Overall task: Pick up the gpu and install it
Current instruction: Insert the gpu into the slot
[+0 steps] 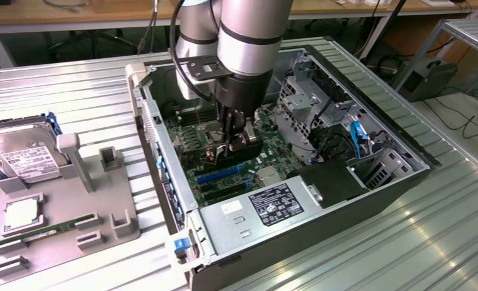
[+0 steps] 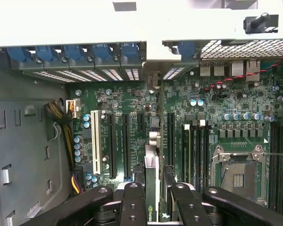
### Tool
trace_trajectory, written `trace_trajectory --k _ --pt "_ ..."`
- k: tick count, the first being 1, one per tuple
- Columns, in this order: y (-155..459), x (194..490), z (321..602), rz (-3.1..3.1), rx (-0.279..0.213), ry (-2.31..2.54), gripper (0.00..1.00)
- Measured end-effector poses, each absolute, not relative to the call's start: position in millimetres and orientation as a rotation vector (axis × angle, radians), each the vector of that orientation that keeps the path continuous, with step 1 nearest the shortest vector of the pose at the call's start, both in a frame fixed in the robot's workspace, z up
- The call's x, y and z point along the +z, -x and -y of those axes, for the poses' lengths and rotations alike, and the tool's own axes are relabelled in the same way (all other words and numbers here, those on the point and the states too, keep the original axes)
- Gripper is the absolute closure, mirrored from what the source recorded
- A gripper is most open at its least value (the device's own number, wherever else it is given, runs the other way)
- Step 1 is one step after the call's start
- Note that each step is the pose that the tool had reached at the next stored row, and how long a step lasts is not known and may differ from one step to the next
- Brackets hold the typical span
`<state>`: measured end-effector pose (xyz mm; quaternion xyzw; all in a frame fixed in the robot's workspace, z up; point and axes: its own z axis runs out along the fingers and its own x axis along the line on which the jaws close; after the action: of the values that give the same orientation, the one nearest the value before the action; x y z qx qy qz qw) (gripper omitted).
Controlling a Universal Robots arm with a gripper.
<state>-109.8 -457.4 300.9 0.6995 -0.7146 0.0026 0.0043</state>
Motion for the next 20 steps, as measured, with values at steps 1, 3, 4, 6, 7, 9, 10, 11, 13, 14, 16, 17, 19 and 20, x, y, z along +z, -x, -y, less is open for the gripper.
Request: trace_trajectory --k 1,3,4,6,7,9,10,11,13,14,16,17,19,20 --pt "109.8 301.0 457.4 2.239 0.008 -2.191 0.74" --pt "109.8 300.9 457.4 2.239 0.008 -2.191 0.74" --pt "109.7 300.9 457.4 2.239 0.008 -2.192 0.74" --pt "109.7 300.6 457.3 2.241 0.010 -2.194 0.74" --pt "109.9 300.3 457.4 2.244 0.014 -2.196 0.74" --pt "110.9 300.0 457.4 2.247 0.021 -2.199 0.74" --pt "112.0 299.8 457.4 2.249 0.026 -2.201 0.74" --pt "112.6 299.5 457.4 2.250 0.028 -2.202 0.74" --pt "113.5 298.7 457.4 2.250 0.029 -2.202 0.74" --pt "113.7 298.3 457.4 2.250 0.029 -2.202 0.74" --pt "114.0 297.3 457.4 2.250 0.029 -2.202 0.74" --pt "114.0 296.7 457.4 2.250 0.029 -2.202 0.74" --pt "114.0 295.7 457.4 2.250 0.029 -2.202 0.74" --pt "114.0 295.3 457.4 2.250 0.029 -2.202 0.74"
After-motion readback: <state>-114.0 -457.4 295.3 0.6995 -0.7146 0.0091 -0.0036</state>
